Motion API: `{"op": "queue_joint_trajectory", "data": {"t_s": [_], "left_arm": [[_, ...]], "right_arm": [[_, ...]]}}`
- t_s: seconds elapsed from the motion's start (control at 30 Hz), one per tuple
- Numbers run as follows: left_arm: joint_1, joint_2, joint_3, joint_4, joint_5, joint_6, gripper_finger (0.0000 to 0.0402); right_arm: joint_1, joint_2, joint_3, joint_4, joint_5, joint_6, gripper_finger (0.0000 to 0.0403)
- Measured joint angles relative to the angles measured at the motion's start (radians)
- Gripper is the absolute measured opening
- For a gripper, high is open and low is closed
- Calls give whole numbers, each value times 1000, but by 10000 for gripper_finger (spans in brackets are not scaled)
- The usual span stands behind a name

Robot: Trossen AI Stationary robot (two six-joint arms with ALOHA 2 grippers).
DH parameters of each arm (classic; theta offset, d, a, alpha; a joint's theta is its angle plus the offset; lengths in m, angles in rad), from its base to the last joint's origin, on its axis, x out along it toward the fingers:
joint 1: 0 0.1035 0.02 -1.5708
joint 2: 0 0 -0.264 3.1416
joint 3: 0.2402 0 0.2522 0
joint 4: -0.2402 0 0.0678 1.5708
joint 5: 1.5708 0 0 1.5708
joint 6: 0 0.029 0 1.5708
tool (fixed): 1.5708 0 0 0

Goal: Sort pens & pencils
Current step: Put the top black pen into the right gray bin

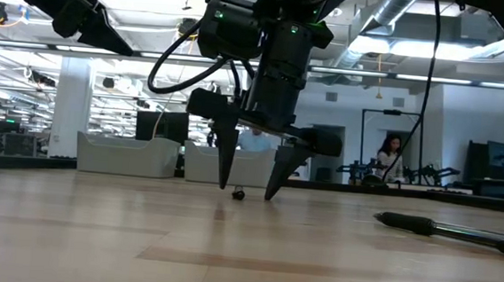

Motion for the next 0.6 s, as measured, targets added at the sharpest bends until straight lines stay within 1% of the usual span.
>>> {"op": "queue_joint_trajectory", "data": {"t_s": [0.5, 0.6], "left_arm": [[0, 0, 0, 0, 0, 0, 82], [0, 0, 0, 0, 0, 0, 82]], "right_arm": [[0, 0, -1, -4, -1, -23, 301], [0, 0, -1, -6, -8, -23, 294]]}}
